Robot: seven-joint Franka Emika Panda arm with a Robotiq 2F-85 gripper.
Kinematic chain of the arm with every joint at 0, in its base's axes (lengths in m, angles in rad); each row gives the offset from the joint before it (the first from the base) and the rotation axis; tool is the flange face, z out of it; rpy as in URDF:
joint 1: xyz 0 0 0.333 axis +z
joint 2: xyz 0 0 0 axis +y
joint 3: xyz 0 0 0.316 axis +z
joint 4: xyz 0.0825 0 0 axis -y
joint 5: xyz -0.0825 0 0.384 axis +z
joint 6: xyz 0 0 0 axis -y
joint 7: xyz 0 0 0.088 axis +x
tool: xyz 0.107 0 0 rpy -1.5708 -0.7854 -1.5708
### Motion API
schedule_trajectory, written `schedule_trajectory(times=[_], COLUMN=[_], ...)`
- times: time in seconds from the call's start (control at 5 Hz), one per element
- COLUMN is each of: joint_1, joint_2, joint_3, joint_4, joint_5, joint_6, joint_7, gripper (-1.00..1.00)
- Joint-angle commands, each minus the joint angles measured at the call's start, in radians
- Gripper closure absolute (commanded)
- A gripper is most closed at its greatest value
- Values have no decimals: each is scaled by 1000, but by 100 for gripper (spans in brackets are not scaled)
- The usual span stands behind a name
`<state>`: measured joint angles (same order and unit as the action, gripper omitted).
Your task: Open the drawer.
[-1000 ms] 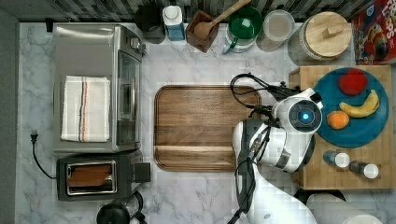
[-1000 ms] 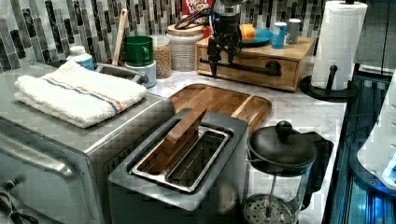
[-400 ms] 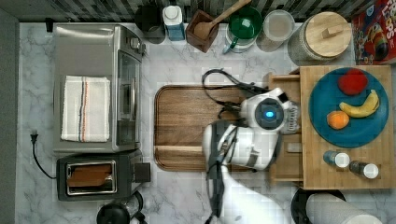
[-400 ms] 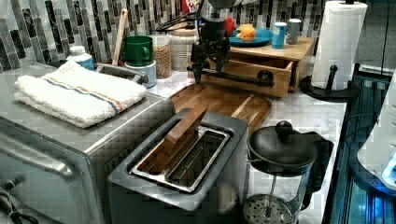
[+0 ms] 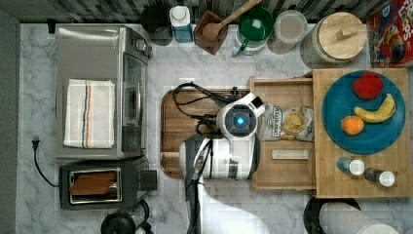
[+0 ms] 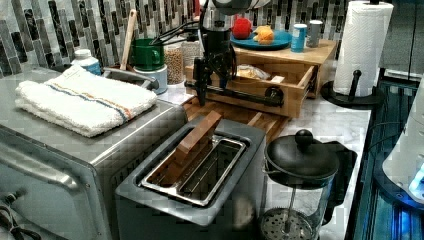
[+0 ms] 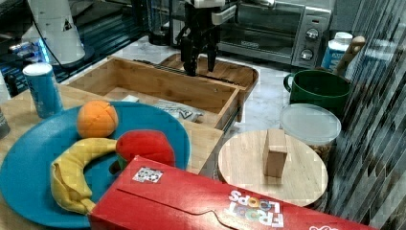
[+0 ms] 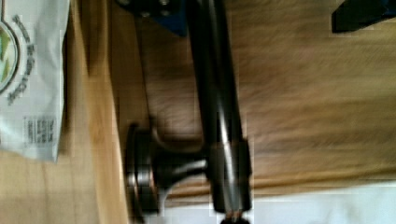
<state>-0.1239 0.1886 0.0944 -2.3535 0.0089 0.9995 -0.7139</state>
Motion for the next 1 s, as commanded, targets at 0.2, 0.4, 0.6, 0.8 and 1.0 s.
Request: schedule_trajectory(times=[0.2, 0.4, 0.6, 0.8, 1.0], joint_1=[75, 77, 67, 67, 71], joint_2=[-59, -59, -59, -59, -59], joint_3=[39, 37, 46, 46, 42], joint_4=[-56, -56, -56, -56, -56], joint_5=[33, 33, 31, 31, 32], joint_6=[-35, -34, -35, -35, -34], joint_7=[119, 119, 121, 121, 120], gripper=[-100, -100, -100, -100, -100])
